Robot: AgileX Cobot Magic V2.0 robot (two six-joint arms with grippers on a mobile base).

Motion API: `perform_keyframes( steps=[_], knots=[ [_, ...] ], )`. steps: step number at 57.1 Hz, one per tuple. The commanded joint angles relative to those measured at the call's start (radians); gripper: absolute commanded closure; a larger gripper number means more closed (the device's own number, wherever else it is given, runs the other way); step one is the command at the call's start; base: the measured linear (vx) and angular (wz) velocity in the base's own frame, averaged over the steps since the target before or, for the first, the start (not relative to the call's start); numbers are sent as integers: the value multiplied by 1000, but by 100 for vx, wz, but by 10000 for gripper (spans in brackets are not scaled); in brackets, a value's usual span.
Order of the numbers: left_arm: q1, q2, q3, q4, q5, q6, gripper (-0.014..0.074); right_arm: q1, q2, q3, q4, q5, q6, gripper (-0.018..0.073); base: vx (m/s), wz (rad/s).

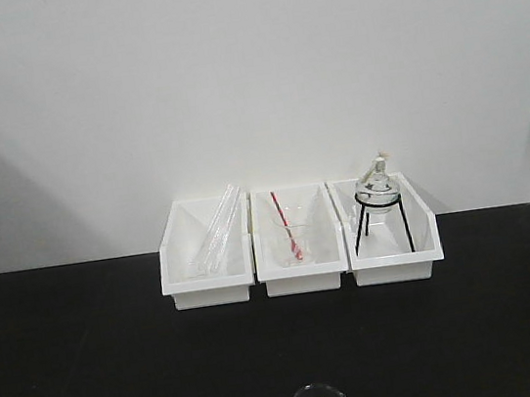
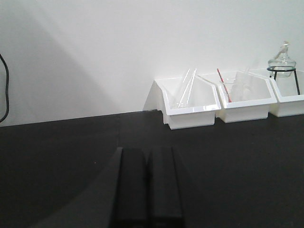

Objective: Pick beaker and place in left cabinet

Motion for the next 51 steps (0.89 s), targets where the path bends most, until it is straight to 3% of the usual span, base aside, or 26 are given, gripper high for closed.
perform_keyframes(
  steps=[1,40,51],
  knots=[
    [-1,-19,16,-7,-84,-3,595,0,-15,5,-9,-87,-3,568,0,0],
    [-1,-19,16,-7,-84,-3,595,0,-15,5,-10,-87,-3,568,0,0],
    [-1,-19,16,-7,-84,-3,595,0,-15,5,-66,-146,-25,568,0,0]
  ],
)
